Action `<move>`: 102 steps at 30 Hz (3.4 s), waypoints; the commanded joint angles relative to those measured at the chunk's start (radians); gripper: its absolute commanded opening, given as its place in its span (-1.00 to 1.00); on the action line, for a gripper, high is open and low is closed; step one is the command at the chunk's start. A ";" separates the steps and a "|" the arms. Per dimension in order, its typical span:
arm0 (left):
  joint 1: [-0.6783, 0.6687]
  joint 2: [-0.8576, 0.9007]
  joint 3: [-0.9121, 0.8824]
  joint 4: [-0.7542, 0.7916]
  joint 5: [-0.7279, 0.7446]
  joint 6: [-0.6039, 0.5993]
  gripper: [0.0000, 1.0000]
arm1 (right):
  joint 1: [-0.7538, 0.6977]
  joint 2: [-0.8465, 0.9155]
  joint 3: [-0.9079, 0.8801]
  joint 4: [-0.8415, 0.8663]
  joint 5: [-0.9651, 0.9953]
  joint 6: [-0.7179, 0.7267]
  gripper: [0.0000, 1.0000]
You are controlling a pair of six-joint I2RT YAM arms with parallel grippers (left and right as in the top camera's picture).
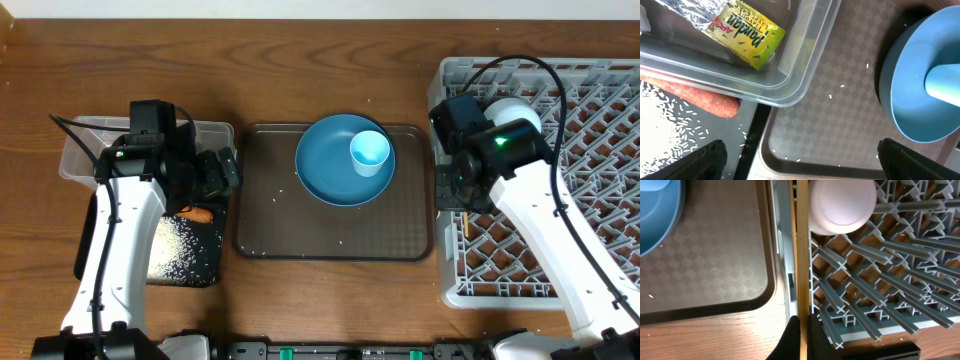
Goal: Sort waste into correct bins and load items into the dishwasher rack
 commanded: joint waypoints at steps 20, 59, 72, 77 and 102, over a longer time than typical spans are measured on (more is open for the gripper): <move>0.003 0.002 -0.004 -0.003 -0.006 0.002 0.98 | -0.022 -0.010 -0.049 0.048 0.013 -0.072 -0.80; 0.003 0.002 -0.004 0.012 -0.006 -0.279 0.98 | -0.021 -0.010 -0.042 0.114 -0.004 -0.063 0.99; 0.003 0.002 -0.004 0.012 -0.006 -0.280 0.98 | -0.021 -0.010 -0.042 0.114 -0.004 -0.063 0.98; 0.003 0.002 -0.004 0.054 -0.006 -0.279 0.96 | -0.021 -0.010 -0.042 0.114 -0.004 -0.063 0.98; -0.460 0.002 -0.004 0.335 0.044 -0.449 -0.18 | -0.021 -0.010 -0.042 0.114 -0.004 -0.063 0.99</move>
